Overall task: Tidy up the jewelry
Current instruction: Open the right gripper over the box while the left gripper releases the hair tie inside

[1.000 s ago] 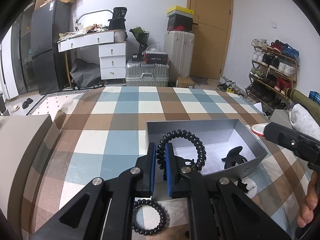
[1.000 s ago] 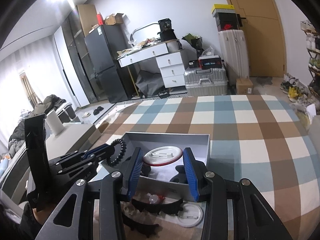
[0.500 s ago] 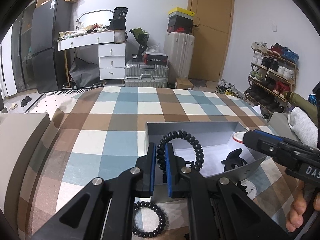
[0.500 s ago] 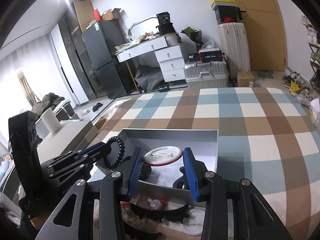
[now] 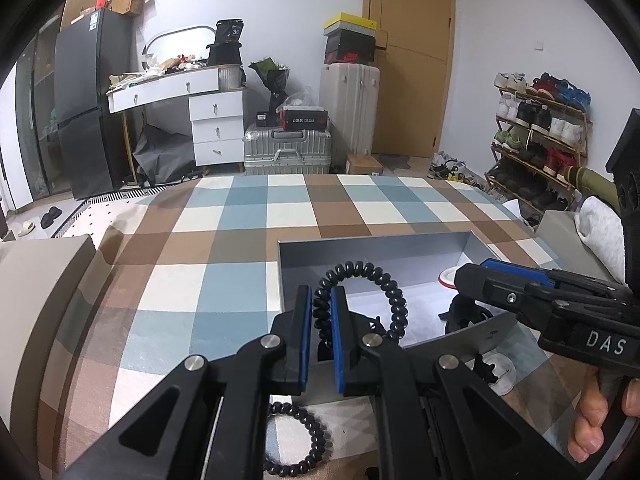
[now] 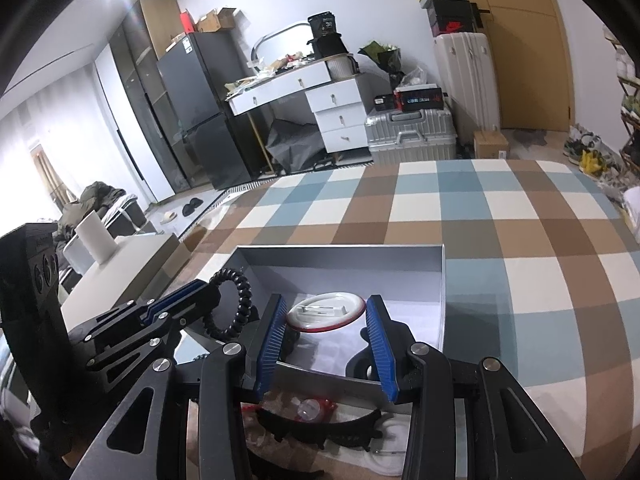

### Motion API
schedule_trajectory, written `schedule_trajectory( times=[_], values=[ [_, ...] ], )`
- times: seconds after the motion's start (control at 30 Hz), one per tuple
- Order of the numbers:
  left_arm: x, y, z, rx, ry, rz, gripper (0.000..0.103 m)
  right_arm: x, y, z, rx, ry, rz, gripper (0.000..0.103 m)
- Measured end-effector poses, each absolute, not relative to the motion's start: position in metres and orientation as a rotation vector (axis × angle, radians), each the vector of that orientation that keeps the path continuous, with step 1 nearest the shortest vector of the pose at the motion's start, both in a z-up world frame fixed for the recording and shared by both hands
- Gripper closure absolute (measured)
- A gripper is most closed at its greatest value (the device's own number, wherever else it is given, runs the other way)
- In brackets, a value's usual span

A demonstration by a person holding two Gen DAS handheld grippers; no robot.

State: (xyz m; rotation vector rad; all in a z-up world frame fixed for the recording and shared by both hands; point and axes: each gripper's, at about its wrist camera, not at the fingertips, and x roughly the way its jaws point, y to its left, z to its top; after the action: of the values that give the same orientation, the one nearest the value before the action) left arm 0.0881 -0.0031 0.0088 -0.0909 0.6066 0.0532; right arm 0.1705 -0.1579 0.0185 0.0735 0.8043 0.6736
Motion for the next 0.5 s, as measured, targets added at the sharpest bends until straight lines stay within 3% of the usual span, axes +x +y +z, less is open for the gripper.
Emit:
schedule_trajectory(
  times=[0.27,0.5],
  values=[
    [0.086,-0.005,0.009,-0.095,0.597,0.042,0.098,0.171,-0.157,0.015,0.082,0.821,0.667,0.060],
    [0.085,-0.004,0.009,-0.108,0.592,0.033,0.098,0.159,-0.161,0.021,0.050,0.792,0.647,0.046]
  ],
)
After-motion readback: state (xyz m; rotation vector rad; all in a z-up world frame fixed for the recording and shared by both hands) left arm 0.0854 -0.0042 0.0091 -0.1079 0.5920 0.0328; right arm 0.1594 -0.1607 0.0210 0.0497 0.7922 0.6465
